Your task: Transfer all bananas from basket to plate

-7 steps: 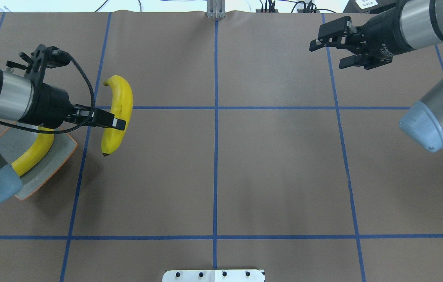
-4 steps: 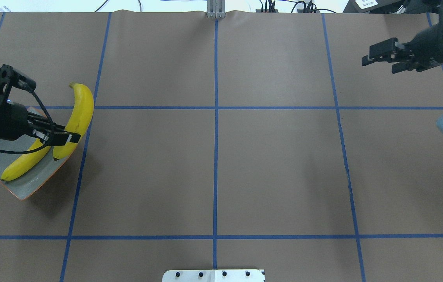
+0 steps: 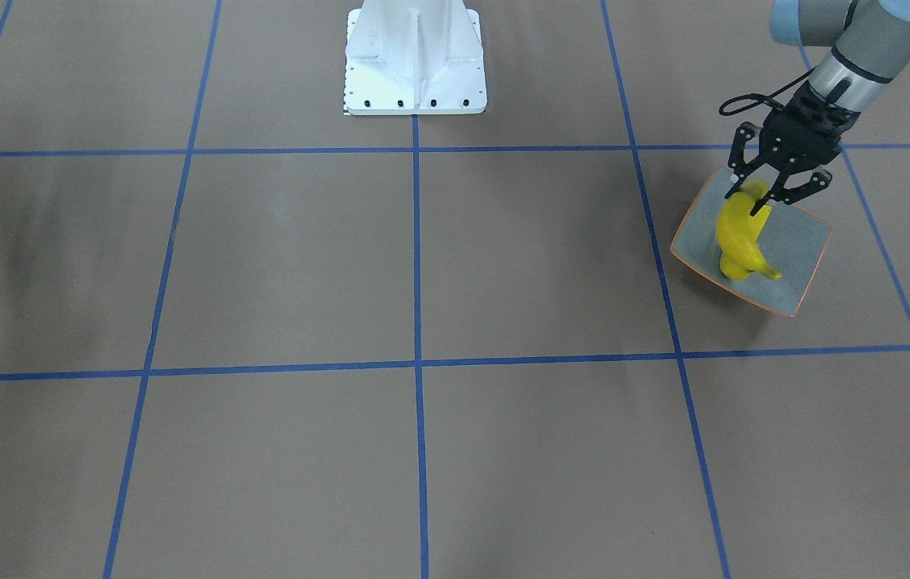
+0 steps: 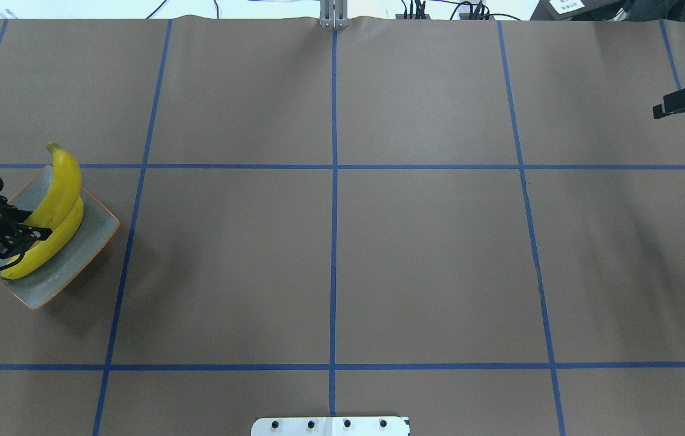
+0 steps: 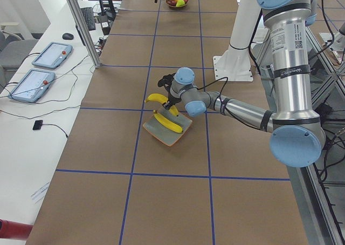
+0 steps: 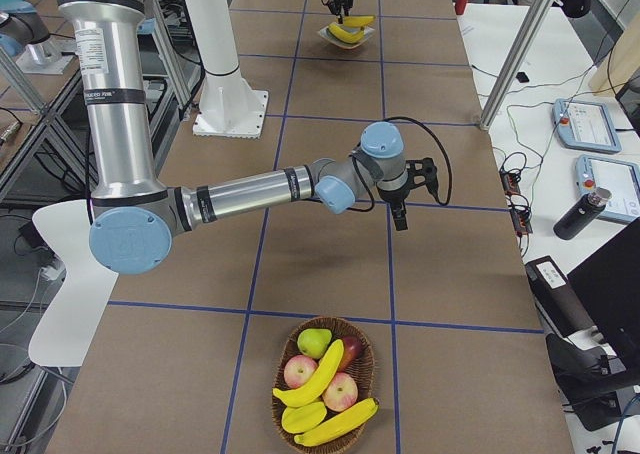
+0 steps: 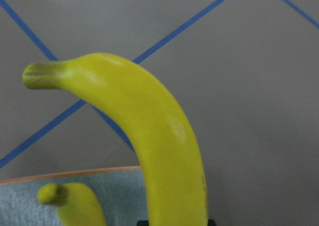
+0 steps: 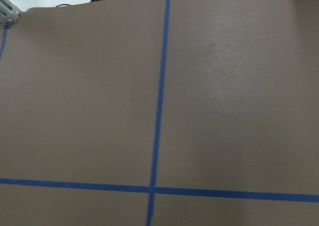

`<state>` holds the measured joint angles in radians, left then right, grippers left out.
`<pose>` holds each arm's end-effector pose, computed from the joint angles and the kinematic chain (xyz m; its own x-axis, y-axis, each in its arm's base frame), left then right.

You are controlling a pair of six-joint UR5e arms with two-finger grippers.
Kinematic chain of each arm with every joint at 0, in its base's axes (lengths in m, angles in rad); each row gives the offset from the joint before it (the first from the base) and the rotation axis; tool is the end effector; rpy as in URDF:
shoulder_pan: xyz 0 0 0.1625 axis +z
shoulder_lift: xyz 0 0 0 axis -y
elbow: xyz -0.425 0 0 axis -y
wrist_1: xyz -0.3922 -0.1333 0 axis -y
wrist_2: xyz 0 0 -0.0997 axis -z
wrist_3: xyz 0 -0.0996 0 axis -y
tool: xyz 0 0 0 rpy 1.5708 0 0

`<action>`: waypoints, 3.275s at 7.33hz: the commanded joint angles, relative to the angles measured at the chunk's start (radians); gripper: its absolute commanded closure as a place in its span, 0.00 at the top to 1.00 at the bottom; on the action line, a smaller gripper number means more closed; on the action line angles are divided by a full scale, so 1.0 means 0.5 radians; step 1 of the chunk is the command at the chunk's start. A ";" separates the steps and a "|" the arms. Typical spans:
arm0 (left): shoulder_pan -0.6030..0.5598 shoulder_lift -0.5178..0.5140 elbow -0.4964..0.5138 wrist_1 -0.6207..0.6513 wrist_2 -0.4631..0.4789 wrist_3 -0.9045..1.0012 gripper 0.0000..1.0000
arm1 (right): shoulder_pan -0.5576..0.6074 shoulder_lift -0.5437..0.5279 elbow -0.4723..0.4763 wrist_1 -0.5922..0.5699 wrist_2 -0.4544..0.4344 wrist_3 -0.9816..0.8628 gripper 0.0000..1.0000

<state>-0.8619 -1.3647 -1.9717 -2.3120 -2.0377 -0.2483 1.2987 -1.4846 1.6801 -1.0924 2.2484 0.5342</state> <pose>0.2118 -0.3829 0.4750 0.5232 0.7195 -0.4566 -0.2656 0.6468 0.7149 -0.0789 -0.5465 0.5082 0.6623 -0.1213 0.7394 -0.1478 0.9463 0.2877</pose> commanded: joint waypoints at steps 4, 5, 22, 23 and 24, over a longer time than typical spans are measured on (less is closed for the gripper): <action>0.263 0.103 0.004 0.001 0.176 0.061 0.00 | 0.256 0.006 -0.252 0.003 0.151 -0.482 1.00; 0.321 0.103 0.004 -0.002 0.191 0.064 0.09 | 0.259 0.000 -0.252 0.003 0.151 -0.482 1.00; -0.102 -0.259 -0.039 0.166 -0.367 0.040 1.00 | 0.851 -0.430 -0.893 0.013 0.468 -2.225 0.99; -0.102 -0.259 -0.042 0.163 -0.367 0.040 1.00 | 0.851 -0.418 -0.909 0.016 0.355 -2.264 0.99; -0.102 -0.256 -0.039 0.163 -0.367 0.040 1.00 | 0.851 -0.400 -0.957 0.016 0.305 -2.286 0.98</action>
<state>-0.9124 -1.4939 -1.9914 -2.2298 -2.2212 -0.2286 1.7220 -1.6943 1.2266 -1.0849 2.4433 -0.5907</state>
